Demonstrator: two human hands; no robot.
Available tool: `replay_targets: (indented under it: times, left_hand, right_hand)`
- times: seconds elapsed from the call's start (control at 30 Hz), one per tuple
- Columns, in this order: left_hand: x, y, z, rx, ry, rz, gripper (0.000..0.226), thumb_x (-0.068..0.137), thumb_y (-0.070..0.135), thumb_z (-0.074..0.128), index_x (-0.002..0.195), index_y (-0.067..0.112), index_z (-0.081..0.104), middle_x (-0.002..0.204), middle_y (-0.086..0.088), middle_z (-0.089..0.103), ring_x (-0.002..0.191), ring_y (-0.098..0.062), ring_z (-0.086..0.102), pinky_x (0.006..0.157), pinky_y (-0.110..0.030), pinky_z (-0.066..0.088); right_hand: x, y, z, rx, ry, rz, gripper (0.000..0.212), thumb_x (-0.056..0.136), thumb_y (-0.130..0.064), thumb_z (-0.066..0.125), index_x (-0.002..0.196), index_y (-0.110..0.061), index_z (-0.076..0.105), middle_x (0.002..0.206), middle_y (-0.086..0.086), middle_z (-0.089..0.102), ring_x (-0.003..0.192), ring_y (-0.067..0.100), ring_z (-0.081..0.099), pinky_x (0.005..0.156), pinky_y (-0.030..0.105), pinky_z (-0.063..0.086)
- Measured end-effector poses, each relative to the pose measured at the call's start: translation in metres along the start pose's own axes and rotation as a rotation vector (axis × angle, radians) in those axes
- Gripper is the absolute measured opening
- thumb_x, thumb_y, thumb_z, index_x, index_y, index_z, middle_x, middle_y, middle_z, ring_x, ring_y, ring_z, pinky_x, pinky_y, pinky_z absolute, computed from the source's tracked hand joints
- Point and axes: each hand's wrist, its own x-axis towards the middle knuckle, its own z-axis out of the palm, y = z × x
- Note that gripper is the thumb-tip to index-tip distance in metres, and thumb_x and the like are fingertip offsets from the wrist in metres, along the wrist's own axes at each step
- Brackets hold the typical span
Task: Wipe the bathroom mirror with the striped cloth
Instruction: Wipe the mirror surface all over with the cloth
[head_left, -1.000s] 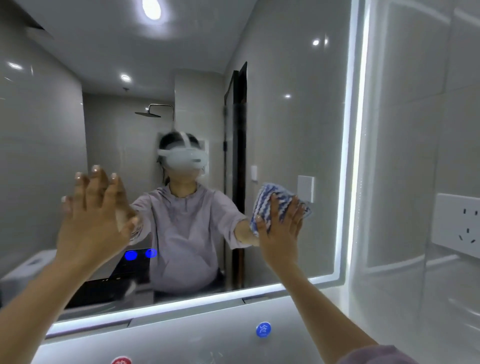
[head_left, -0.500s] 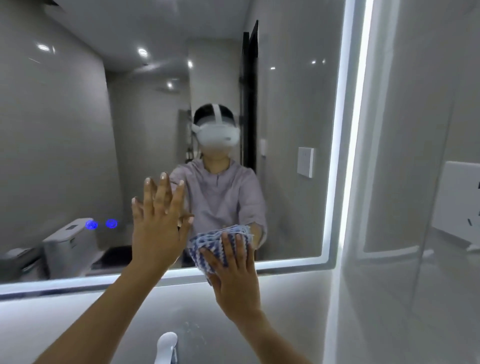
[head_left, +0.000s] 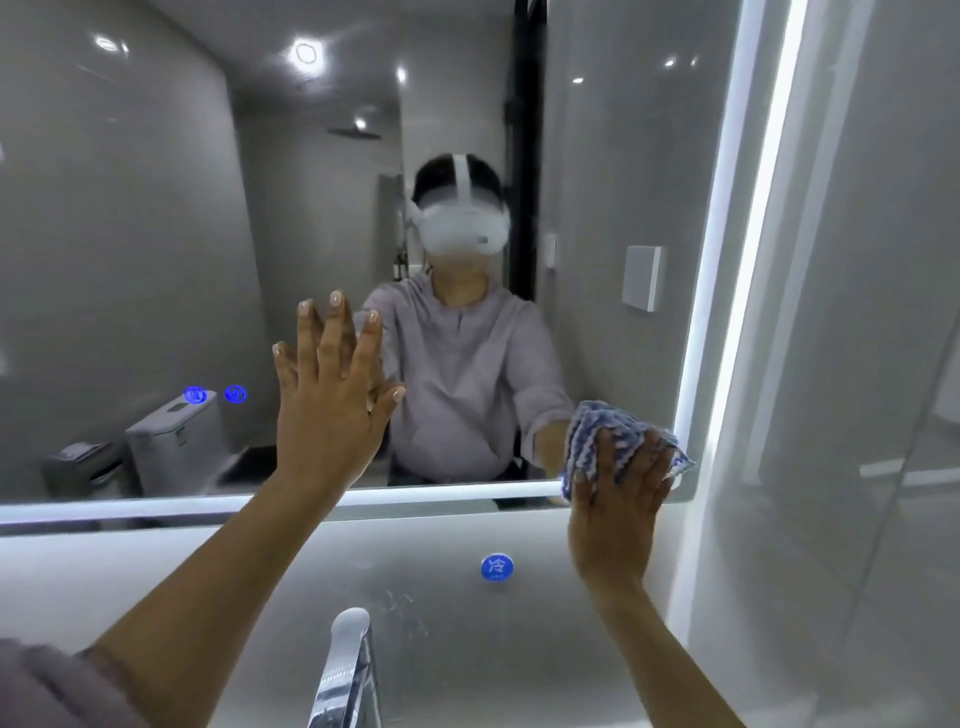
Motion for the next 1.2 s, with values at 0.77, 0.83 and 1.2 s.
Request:
replay_targets:
  times: [0.77,0.83,1.2]
  left_hand:
    - [0.001,-0.002,0.002,-0.041,0.0,0.01,0.072,0.091,0.051,0.037,0.15,0.018,0.015,0.159,-0.015,0.002,0.145,-0.04,-0.003,0.111,-0.067,0.011]
    - [0.001,-0.001,0.003,-0.043,0.0,0.013,0.071,0.091,0.053,0.033,0.15,0.018,0.015,0.159,-0.016,0.003,0.145,-0.04,-0.002,0.11,-0.068,0.011]
    - [0.002,-0.002,0.007,-0.032,0.016,0.026,0.072,0.09,0.05,0.033,0.151,0.017,0.014,0.158,-0.016,0.001,0.145,-0.041,-0.002,0.109,-0.069,0.012]
  right_hand:
    - [-0.037,-0.071,0.044,-0.202,-0.013,-0.584,0.064,0.086,-0.025,0.048,0.147,-0.027,0.029,0.154,0.011,0.022,0.146,0.032,0.004,0.116,0.051,0.009]
    - [-0.022,-0.045,0.028,-0.182,0.011,-0.488,0.069,0.09,-0.024,0.042,0.152,-0.027,0.011,0.159,0.012,0.003,0.147,0.033,-0.007,0.117,0.052,0.006]
    - [0.027,-0.003,-0.016,0.01,-0.009,0.117,0.058,0.098,-0.052,0.005,0.149,-0.025,0.0,0.156,0.015,-0.015,0.145,0.037,-0.012,0.118,0.052,0.002]
